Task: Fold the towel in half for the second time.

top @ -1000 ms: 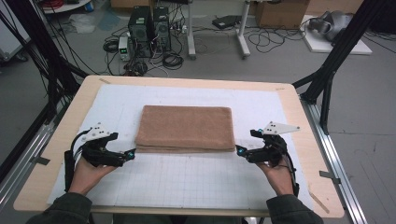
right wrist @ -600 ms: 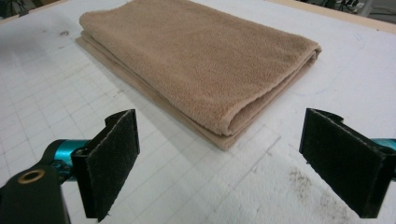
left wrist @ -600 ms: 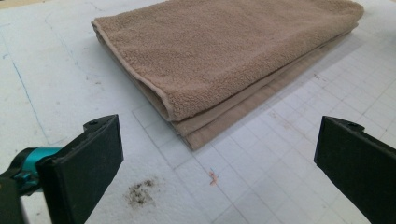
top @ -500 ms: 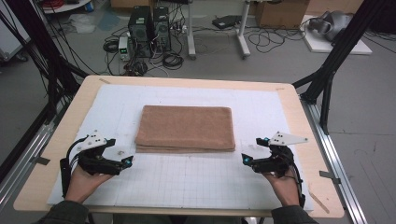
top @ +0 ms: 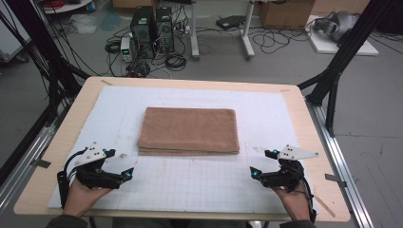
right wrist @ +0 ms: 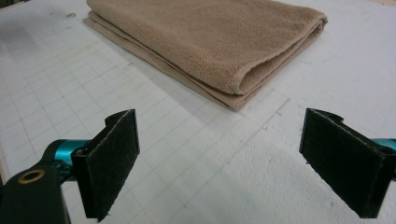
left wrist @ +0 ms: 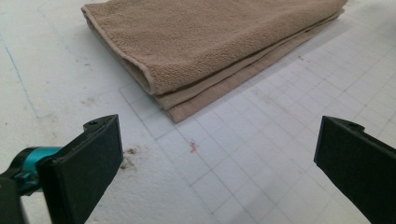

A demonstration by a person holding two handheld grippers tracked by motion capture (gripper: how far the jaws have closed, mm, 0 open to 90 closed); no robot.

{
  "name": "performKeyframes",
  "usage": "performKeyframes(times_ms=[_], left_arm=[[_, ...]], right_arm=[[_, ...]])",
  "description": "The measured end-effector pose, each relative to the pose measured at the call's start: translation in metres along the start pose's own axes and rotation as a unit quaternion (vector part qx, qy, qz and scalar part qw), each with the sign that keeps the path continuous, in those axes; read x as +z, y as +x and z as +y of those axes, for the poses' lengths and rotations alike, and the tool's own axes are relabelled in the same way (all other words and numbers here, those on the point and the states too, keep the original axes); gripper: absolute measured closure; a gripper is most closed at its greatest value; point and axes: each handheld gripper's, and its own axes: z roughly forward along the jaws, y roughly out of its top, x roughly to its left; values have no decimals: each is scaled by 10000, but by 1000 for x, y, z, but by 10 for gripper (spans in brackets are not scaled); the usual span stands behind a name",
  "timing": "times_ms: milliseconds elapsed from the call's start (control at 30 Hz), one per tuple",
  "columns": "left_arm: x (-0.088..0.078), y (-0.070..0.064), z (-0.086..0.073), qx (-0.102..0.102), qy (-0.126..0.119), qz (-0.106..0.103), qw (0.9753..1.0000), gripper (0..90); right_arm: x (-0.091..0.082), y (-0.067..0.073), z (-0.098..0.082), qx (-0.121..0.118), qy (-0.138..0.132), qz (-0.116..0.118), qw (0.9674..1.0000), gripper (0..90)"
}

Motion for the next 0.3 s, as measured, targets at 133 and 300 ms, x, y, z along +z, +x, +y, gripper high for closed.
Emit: performKeyframes(times_ms=[133,300], left_arm=[[-1,-3,-4,-13,-9,10,10000,17],[-1,-6,-11,-66,-9,26,10000,17]], right_arm=[[-2,0,-4,30,-25,29,10000,112],[-3,2,-7,38,6,34,10000,112]])
